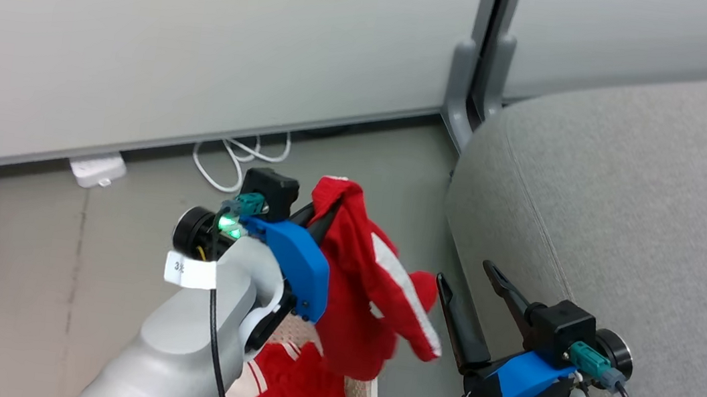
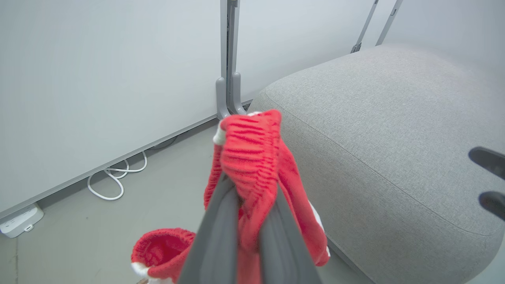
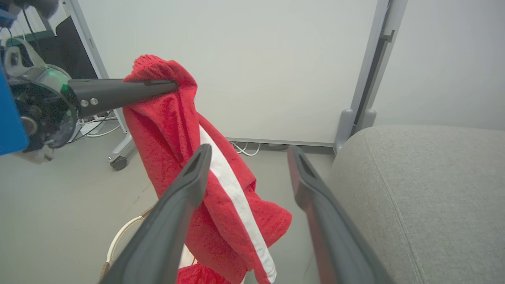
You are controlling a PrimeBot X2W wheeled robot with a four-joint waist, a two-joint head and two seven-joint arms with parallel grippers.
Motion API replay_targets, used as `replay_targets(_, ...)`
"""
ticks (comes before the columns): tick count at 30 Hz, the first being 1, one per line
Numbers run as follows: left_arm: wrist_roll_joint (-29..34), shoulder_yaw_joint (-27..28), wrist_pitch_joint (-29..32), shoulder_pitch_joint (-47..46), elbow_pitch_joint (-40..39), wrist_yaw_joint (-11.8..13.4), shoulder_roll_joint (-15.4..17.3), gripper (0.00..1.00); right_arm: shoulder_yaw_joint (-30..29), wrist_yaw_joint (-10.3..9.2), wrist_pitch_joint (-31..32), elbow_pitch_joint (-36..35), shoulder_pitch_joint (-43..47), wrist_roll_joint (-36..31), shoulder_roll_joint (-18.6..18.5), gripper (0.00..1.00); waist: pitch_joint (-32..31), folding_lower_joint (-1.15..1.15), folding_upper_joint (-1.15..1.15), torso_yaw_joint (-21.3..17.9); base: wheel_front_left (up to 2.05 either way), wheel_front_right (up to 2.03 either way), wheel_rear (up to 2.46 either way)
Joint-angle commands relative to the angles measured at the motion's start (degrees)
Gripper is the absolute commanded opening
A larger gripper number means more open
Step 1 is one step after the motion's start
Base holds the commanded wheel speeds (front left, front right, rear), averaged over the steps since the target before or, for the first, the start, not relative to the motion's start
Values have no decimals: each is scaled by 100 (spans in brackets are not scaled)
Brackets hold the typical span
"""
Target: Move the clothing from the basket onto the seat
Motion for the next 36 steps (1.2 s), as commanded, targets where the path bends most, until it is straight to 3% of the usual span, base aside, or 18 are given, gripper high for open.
replay_targets(1,-90,-108,-52,-148,-71,-12,-8,0,23,1,43,-52,126,42,-20,100,-304,2,0,243,0,0,0)
replay_targets(22,-987,-1072,-243,-956,-358,-13,-30,0,206,1,379,-270,10,-25,-20,100,-436,2,0,255,0,0,0)
replay_targets(27,-1166,-1289,-303,-1007,-431,-13,-30,0,263,1,365,136,-453,19,-20,100,-413,2,0,277,0,0,0)
replay_targets(36,-1496,-1728,-355,-1067,-622,-13,-29,0,694,1,339,1476,-1379,539,-83,100,-451,2,0,356,0,0,0)
